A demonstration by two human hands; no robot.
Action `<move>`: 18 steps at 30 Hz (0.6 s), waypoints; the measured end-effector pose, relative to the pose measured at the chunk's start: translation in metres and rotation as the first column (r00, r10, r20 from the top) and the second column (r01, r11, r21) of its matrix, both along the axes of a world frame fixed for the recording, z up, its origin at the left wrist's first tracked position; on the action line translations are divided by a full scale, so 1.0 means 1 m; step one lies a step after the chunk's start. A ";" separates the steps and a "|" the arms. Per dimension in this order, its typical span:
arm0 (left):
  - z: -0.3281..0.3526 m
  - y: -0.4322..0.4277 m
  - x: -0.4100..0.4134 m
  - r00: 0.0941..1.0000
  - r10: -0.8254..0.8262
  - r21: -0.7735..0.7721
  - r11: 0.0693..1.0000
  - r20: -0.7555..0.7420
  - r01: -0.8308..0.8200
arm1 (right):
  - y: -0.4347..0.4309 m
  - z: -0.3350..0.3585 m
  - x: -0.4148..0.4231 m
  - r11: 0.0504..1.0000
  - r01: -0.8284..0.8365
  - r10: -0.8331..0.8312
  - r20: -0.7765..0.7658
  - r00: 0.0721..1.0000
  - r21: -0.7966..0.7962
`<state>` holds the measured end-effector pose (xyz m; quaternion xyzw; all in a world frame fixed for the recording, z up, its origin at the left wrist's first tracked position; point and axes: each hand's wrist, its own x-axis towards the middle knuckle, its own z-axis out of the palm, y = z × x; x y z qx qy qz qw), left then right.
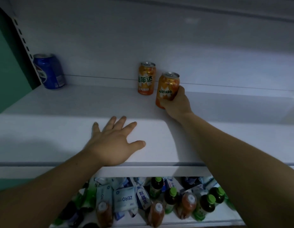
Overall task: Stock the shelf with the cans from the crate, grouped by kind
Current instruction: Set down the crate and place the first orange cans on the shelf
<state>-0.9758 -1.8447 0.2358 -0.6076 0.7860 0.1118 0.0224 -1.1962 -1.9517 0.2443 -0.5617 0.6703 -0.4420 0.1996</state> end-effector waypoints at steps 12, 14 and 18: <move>0.000 0.000 0.000 0.999 0.031 0.032 0.999 0.028 -0.032 | -0.030 -0.008 0.000 1.000 0.023 -0.024 -0.073 0.997 -0.015; 0.000 0.000 -0.001 0.999 0.032 0.033 0.999 0.030 -0.033 | -0.034 -0.006 0.000 0.999 0.038 -0.038 -0.065 0.997 -0.003; 0.001 0.000 -0.001 0.999 0.029 0.030 0.999 0.041 -0.031 | -0.045 -0.001 -0.003 0.998 0.024 -0.023 -0.018 1.000 0.061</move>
